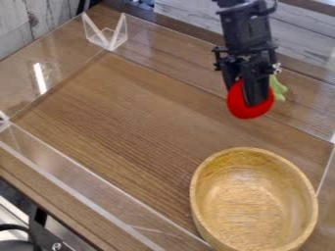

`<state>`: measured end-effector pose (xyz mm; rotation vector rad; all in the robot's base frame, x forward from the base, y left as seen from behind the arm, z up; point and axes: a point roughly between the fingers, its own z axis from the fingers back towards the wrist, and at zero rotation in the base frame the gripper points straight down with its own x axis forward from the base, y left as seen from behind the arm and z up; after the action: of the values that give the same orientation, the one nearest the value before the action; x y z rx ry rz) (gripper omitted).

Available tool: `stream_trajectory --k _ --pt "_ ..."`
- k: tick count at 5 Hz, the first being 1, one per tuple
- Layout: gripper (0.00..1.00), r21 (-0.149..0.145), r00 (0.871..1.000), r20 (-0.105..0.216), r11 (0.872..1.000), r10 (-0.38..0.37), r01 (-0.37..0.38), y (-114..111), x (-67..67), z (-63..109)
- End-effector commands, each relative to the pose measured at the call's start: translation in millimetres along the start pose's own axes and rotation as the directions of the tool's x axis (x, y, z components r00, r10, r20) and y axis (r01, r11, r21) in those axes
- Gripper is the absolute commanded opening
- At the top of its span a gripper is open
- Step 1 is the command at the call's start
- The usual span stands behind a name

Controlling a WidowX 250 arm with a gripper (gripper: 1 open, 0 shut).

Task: Move the red object to the right side of the table

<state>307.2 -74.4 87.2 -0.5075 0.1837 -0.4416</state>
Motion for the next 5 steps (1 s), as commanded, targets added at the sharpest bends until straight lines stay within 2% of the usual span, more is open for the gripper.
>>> stream_trajectory --k 1,2,3,4,5 --pt "0.00 0.021 0.999 0.003 0.999 -0.046 0.045 -13 3.3 -2.9" --pt "0.00 0.020 0.998 -0.018 0.998 -0.055 0.055 -19 -0.9 -14.4" --pt "0.00 0.026 0.999 -0.017 0.998 -0.048 0.049 -17 0.8 -13.1" --pt "1.00 0.039 0.999 -0.019 0.999 -0.035 0.036 -12 4.3 -9.4" --pt "0.00 0.050 1.000 -0.011 0.999 -0.016 0.017 -5 6.5 -6.1"
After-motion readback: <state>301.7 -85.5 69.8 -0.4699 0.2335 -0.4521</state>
